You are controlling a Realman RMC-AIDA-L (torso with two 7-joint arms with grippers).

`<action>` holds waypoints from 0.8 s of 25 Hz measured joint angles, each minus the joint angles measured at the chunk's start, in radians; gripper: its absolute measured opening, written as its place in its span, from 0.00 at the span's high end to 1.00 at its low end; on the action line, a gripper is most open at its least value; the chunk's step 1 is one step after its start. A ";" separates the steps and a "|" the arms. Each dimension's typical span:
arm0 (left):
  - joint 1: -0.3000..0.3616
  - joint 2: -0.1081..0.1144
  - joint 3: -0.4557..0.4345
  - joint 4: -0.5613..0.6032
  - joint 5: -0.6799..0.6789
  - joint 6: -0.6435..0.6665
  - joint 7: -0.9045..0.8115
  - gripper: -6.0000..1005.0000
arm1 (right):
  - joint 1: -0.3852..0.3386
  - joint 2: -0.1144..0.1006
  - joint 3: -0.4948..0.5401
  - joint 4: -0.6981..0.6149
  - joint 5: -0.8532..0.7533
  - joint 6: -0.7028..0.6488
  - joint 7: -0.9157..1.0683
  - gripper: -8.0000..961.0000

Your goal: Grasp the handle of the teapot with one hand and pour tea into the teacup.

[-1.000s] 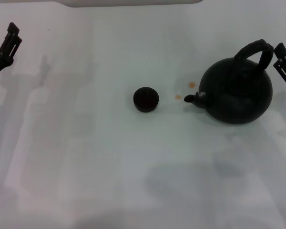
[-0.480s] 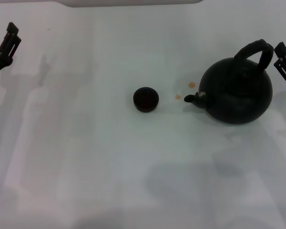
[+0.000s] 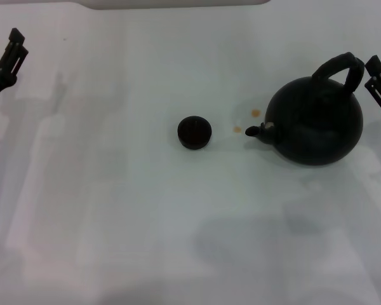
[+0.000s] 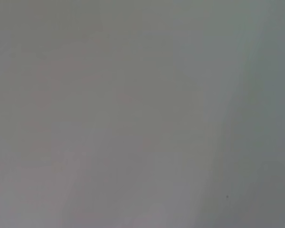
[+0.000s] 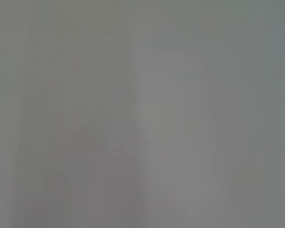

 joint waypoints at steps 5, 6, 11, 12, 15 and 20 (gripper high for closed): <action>-0.006 0.000 0.000 -0.001 0.000 0.000 0.000 0.14 | 0.000 0.000 0.000 0.000 0.000 -0.001 0.000 0.09; -0.006 0.000 0.000 -0.001 0.000 0.000 0.000 0.14 | 0.000 0.000 0.000 0.000 0.000 -0.001 0.000 0.09; -0.009 0.000 -0.002 -0.002 0.000 0.001 0.000 0.14 | 0.000 0.000 0.003 -0.010 0.000 -0.002 0.000 0.09; -0.009 0.000 -0.002 -0.002 0.000 0.001 0.000 0.14 | 0.000 0.000 0.003 -0.010 0.000 -0.002 -0.001 0.09; -0.012 0.000 -0.002 -0.003 0.000 0.005 0.000 0.14 | 0.000 0.000 0.003 -0.011 0.000 -0.003 -0.001 0.09; -0.016 0.001 -0.002 -0.006 -0.001 0.006 0.000 0.14 | 0.001 0.000 0.006 -0.012 0.000 -0.004 -0.001 0.09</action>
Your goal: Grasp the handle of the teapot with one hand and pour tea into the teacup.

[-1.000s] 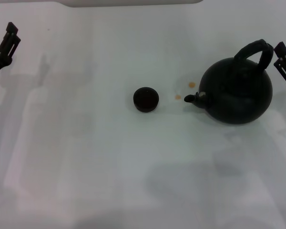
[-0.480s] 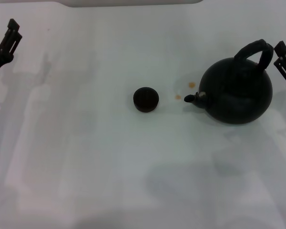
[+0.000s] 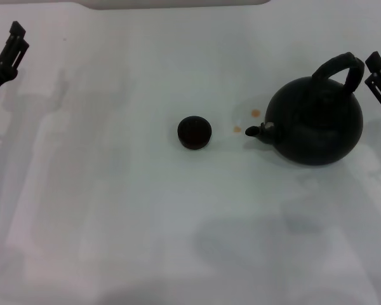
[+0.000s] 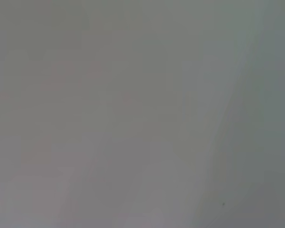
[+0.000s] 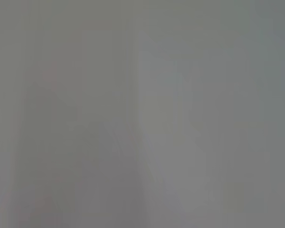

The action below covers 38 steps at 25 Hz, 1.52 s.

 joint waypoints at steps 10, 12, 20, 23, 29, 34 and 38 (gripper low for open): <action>-0.002 0.001 0.000 -0.002 -0.002 0.001 0.000 0.14 | 0.001 0.000 0.005 -0.001 0.000 -0.005 -0.006 0.09; -0.002 0.001 0.000 -0.002 -0.002 0.000 0.000 0.14 | 0.001 0.000 0.005 -0.001 0.000 -0.008 -0.006 0.09; -0.003 0.000 0.000 -0.002 -0.011 -0.002 0.000 0.14 | 0.002 0.000 0.001 0.000 0.000 -0.009 -0.006 0.09; -0.003 -0.001 0.000 -0.001 -0.011 -0.002 0.000 0.14 | 0.002 0.000 0.001 0.000 0.000 -0.009 -0.006 0.09; -0.001 -0.001 0.000 0.001 -0.011 0.000 0.000 0.14 | 0.002 0.000 0.000 0.000 0.000 -0.009 -0.006 0.09; -0.001 -0.001 0.000 0.001 -0.011 0.001 0.000 0.14 | 0.001 0.000 0.000 0.002 0.000 -0.009 -0.005 0.09; -0.001 -0.001 0.000 0.003 -0.011 0.001 0.000 0.14 | 0.001 0.000 -0.001 0.003 0.000 -0.009 -0.005 0.09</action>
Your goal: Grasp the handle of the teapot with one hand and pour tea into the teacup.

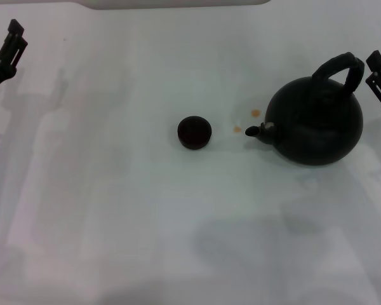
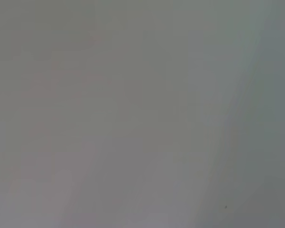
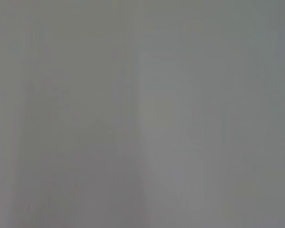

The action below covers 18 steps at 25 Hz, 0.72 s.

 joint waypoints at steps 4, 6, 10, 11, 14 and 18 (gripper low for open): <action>0.000 0.000 0.000 0.002 0.000 0.000 0.000 0.14 | 0.000 0.000 -0.001 0.002 0.000 0.000 0.000 0.09; 0.000 0.000 0.000 0.002 0.000 0.000 0.000 0.14 | 0.000 0.000 -0.001 0.002 0.000 0.000 0.000 0.09; 0.000 -0.001 0.000 0.003 0.000 0.000 0.000 0.14 | 0.000 0.000 0.000 0.001 0.000 0.001 0.001 0.09; 0.000 -0.002 0.000 0.003 0.000 0.000 0.000 0.14 | 0.000 0.000 0.000 0.001 0.000 0.001 0.001 0.09; 0.000 -0.002 0.000 0.003 0.000 0.000 0.000 0.14 | 0.000 0.000 0.001 0.000 0.000 0.001 0.001 0.09; -0.001 -0.002 0.000 0.003 0.000 0.000 0.000 0.14 | 0.000 0.000 -0.001 0.001 0.000 0.000 0.001 0.09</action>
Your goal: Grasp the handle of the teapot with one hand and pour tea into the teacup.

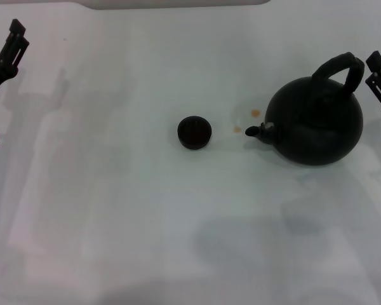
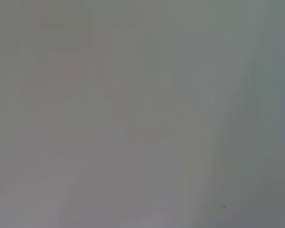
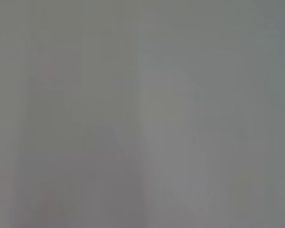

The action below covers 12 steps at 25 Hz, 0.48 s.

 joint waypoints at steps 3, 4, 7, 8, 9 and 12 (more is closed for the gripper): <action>0.000 0.000 0.000 0.000 0.000 0.000 0.000 0.14 | 0.000 0.000 -0.002 0.001 0.000 0.000 0.000 0.09; 0.000 0.000 0.000 0.000 0.000 0.000 0.000 0.14 | 0.000 0.000 -0.002 0.001 0.000 0.000 0.000 0.09; -0.001 0.000 0.000 0.000 0.000 0.001 0.000 0.14 | 0.000 0.000 -0.002 0.003 0.000 0.000 0.000 0.09; -0.001 0.000 0.000 0.000 0.000 0.001 0.000 0.14 | 0.000 0.000 -0.002 0.003 0.000 0.000 0.000 0.09; -0.001 0.000 0.000 0.000 0.000 0.001 0.000 0.14 | 0.000 -0.001 -0.002 0.003 0.000 -0.001 0.000 0.09; -0.001 0.000 0.000 0.000 0.000 0.001 -0.002 0.14 | 0.000 -0.001 0.001 0.003 0.000 -0.001 0.000 0.09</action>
